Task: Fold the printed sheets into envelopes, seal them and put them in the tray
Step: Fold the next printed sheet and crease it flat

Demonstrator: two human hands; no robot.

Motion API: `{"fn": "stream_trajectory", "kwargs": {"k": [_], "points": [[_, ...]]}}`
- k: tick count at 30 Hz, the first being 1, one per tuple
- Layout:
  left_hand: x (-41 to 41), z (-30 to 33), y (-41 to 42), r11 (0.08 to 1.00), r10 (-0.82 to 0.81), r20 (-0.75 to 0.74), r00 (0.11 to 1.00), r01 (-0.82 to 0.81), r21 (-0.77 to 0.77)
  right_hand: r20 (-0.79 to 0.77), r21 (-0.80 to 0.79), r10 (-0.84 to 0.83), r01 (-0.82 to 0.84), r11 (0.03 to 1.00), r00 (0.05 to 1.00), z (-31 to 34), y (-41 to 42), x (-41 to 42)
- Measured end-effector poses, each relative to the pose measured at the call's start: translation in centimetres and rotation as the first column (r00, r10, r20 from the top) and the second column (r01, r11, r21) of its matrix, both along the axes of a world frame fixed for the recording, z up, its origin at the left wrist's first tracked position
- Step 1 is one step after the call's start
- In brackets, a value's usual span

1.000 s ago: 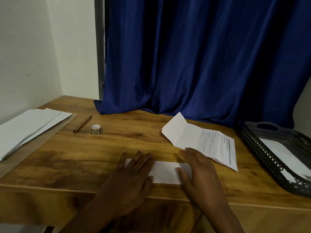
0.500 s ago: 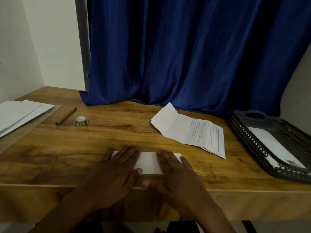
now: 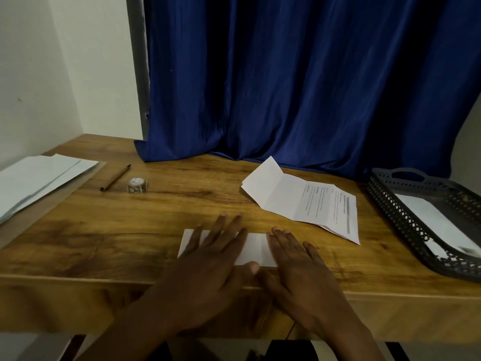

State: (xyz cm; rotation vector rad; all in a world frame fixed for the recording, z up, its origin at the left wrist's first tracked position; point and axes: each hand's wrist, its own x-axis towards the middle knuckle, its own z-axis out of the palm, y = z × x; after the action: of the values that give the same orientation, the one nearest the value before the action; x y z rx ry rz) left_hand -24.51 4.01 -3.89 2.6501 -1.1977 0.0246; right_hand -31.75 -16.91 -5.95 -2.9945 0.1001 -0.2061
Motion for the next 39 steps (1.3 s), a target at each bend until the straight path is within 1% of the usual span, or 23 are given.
{"fn": "stream_trajectory", "kwargs": {"k": [3,5,8,11,13,15,18,20,23,25,27,29,31,34,35,37,39], "points": [[-0.3,-0.8,-1.1,0.997,-0.064,-0.029,0.998,0.065,0.043,-0.008,-0.001,0.012,-0.012,1.0,1.0,0.2,0.0,-0.1],[-0.2,-1.2,-0.8,0.995,-0.059,0.008,0.998,0.058,0.075,-0.016,-0.002,0.014,-0.014,1.0,1.0,0.2,-0.1,-0.1],[0.4,-1.6,0.8,0.996,-0.004,0.04,0.999,0.001,0.085,-0.026,-0.013,0.016,-0.016,1.0,1.0,0.2,-0.3,0.0],[1.5,-1.6,3.4,0.989,0.1,0.063,0.993,-0.105,0.1,-0.025,-0.008,0.014,-0.014,1.0,1.0,0.2,-0.3,-0.1],[2.3,-1.3,5.3,0.981,0.16,0.044,0.986,-0.164,0.107,-0.026,-0.012,0.016,-0.016,1.0,1.0,0.3,-0.1,-0.2],[2.8,-1.1,6.2,0.978,0.179,0.022,0.984,-0.18,0.105,-0.044,-0.009,0.01,-0.011,1.0,0.999,0.5,-0.2,-0.3],[2.6,-1.3,6.5,0.978,0.185,0.071,0.98,-0.19,0.083,-0.056,0.0,-0.008,0.008,1.0,0.998,1.2,0.1,0.0],[2.3,-1.6,6.4,0.977,0.194,0.107,0.975,-0.202,0.065,-0.022,0.005,-0.001,0.001,1.0,1.0,1.6,1.0,0.3],[2.3,-1.9,6.6,0.977,0.203,0.136,0.97,-0.209,0.035,0.007,0.061,0.083,-0.083,0.995,0.997,1.5,2.9,0.7],[2.2,-1.9,6.6,0.978,0.207,0.128,0.97,-0.209,0.004,-0.014,0.005,0.138,-0.138,0.99,0.99,0.9,3.7,1.0],[2.2,-1.9,6.6,0.975,0.222,0.102,0.97,-0.22,-0.034,-0.022,-0.063,0.136,-0.137,0.989,0.991,0.6,3.9,0.9],[2.2,-1.9,6.9,0.969,0.237,0.068,0.969,-0.231,-0.089,-0.001,-0.061,0.12,-0.12,0.991,0.993,0.8,3.9,0.5],[2.2,-2.0,7.1,0.962,0.242,0.024,0.97,-0.237,-0.136,0.068,-0.076,0.131,-0.126,0.989,0.989,1.1,4.0,-0.3],[2.4,-2.2,7.2,0.963,0.229,0.014,0.973,-0.225,-0.15,0.242,-0.114,0.201,-0.178,0.977,0.949,2.0,3.7,-1.5],[2.5,-2.3,7.3,0.961,0.227,0.008,0.974,-0.222,-0.167,0.263,-0.096,0.232,-0.214,0.972,0.937,2.4,3.5,-1.8],[2.6,-2.4,7.3,0.937,0.231,-0.043,0.972,-0.234,-0.258,0.279,-0.058,0.278,-0.273,0.96,0.919,3.3,3.0,-2.1],[2.6,-2.5,7.4,0.919,0.218,-0.089,0.972,-0.235,-0.318,0.289,-0.02,0.26,-0.266,0.964,0.921,4.7,2.6,-2.0]]}}
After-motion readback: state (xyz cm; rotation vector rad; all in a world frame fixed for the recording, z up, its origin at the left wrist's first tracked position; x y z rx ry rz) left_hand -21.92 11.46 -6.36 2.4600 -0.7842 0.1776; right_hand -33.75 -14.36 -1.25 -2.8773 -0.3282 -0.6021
